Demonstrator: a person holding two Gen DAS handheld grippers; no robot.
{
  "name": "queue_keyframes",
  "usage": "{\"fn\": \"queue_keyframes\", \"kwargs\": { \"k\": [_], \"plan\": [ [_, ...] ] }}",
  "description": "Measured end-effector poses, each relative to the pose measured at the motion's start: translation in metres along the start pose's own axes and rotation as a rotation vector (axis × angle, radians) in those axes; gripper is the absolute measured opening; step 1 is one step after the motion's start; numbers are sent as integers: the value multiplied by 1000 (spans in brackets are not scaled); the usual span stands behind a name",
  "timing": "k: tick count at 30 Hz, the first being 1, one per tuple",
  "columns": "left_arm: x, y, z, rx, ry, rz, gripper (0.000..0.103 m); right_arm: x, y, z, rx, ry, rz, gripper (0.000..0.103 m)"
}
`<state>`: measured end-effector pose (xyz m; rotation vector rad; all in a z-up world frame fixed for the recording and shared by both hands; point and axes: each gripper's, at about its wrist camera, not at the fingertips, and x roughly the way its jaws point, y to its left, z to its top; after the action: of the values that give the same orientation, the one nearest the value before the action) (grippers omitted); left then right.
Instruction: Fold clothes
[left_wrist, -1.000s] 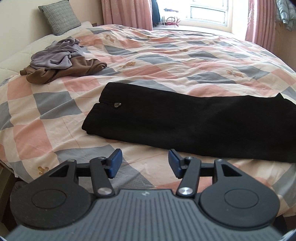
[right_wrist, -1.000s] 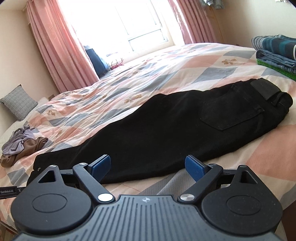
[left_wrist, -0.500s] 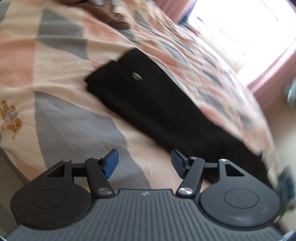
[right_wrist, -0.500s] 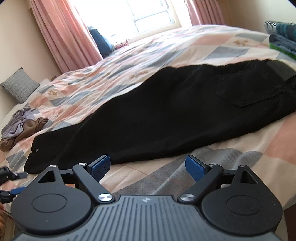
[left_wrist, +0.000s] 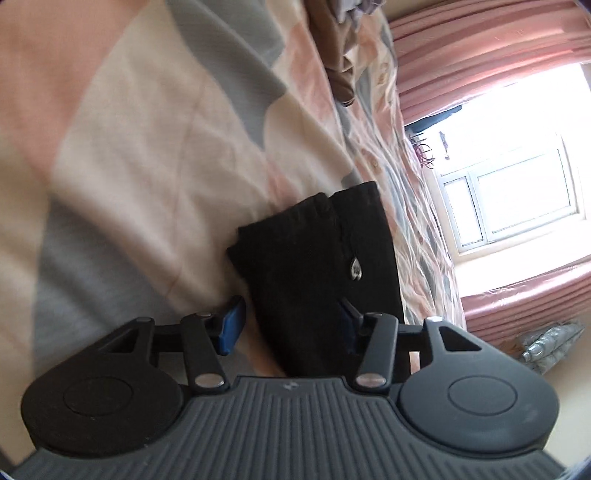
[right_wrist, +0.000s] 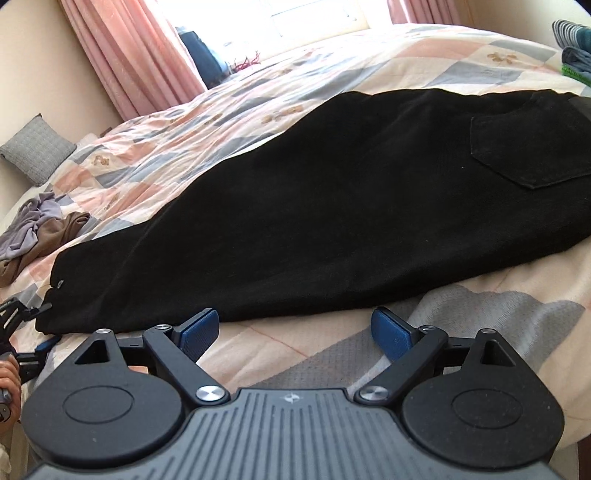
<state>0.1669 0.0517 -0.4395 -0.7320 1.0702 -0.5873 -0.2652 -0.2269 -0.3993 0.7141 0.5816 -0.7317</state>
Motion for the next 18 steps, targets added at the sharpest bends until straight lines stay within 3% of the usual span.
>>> {"fn": "queue_keyframes", "kwargs": {
  "k": [3, 6, 8, 9, 13, 18],
  "plan": [
    [5, -13, -7, 81, -33, 14, 45, 5, -1, 0, -4, 3, 2, 95],
    [-5, -32, -18, 198, -95, 25, 19, 6, -5, 1, 1, -1, 17, 95],
    [-18, -51, -28, 301, -146, 12, 12, 5, -10, 2, 10, -6, 33, 94],
    [-26, -67, -35, 378, -170, -8, 7, 4, -12, 2, 15, -8, 39, 94],
    [-48, -148, -81, 732, -219, -114, 7, -2, -23, 6, 59, -20, 66, 93],
    [-47, -227, -188, 1163, -175, -303, 7, -19, -40, 10, 132, -70, 89, 93]
  ]
}}
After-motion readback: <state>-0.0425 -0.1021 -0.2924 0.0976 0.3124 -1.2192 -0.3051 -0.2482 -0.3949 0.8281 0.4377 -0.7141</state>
